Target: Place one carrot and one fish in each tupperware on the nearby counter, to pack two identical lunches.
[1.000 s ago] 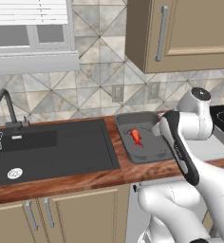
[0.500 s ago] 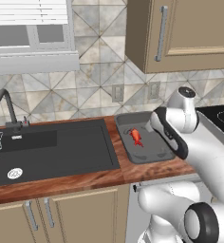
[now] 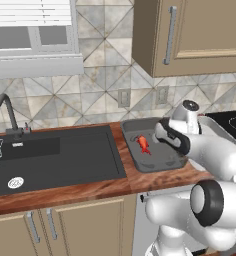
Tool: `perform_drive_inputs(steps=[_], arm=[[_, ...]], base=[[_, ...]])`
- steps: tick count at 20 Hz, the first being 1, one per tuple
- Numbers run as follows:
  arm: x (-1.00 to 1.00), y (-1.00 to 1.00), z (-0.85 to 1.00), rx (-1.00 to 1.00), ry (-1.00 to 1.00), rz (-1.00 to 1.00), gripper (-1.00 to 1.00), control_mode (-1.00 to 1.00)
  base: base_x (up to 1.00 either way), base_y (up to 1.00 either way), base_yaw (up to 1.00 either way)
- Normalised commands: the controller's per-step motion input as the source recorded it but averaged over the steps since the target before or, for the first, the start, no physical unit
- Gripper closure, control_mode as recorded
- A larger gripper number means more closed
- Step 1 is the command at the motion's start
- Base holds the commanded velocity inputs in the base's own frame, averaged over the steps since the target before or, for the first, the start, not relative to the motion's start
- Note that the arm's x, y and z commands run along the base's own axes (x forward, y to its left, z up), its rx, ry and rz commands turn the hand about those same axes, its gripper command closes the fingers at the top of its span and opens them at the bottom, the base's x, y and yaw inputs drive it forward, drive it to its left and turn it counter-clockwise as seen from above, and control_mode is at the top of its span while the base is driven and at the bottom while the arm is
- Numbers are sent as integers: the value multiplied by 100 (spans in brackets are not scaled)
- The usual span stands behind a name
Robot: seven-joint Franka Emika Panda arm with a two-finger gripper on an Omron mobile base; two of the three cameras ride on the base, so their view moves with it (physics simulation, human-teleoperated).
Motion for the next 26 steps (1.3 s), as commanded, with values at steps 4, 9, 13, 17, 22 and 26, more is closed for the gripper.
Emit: perform_drive_inputs(steps=[4, 9, 13, 17, 22, 26], arm=[[41, -6, -42, 0, 0, 0, 100, -100], [44, -5, -40, 0, 0, 0, 100, -100], [46, -2, -38, 0, 0, 0, 100, -100], [53, -4, -37, 0, 0, 0, 100, -100], [51, -16, -32, 0, 0, 0, -100, -100], [14, -28, -2, 0, 0, 0, -100, -100]], base=[[0, 0, 0], [0, 0, 0], [0, 0, 0], [0, 0, 0], [0, 0, 0], [0, 0, 0]])
